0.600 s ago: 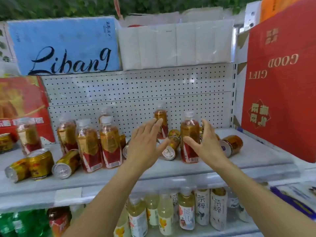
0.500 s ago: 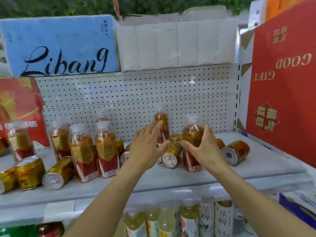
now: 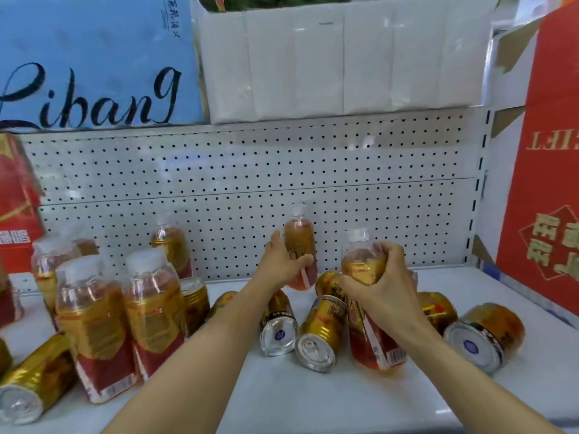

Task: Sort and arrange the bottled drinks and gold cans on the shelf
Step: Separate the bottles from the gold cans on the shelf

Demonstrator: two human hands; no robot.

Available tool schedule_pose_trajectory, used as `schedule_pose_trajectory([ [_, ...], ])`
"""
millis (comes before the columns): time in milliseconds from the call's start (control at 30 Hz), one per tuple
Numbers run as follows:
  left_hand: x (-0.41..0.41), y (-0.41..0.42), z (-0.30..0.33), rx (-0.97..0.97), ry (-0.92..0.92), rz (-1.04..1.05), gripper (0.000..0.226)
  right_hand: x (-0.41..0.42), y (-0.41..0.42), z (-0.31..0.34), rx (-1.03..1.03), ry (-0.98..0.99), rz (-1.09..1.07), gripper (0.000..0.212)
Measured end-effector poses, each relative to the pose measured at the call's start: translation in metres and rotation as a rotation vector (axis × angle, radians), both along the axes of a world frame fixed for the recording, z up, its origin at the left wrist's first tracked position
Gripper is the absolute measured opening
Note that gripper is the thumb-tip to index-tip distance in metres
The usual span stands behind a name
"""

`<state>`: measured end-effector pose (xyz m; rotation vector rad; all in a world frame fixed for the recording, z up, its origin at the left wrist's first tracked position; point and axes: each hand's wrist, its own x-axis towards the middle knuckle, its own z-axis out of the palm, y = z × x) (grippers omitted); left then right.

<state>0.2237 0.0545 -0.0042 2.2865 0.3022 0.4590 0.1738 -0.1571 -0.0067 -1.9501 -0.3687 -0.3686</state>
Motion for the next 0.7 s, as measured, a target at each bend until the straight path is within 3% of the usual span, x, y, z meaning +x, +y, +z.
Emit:
schedule_pose_trajectory([
  [200, 0.042, 0.005, 0.0, -0.103, 0.011, 0.019, 0.089, 0.019, 0.007, 0.003, -0.014, 0.013, 0.027, 0.065],
  [433, 0.054, 0.007, -0.006, -0.027, -0.039, 0.071, 0.073, 0.026, 0.01, 0.002, -0.019, -0.006, 0.037, 0.065],
  [567, 0.043, 0.005, 0.001, 0.043, -0.143, 0.05, 0.068, 0.022, 0.007, 0.001, -0.039, -0.048, 0.048, 0.067],
  [700, 0.014, -0.006, 0.025, -0.05, -0.322, 0.024, 0.059, 0.016, 0.003, 0.003, -0.009, -0.058, 0.064, 0.067],
])
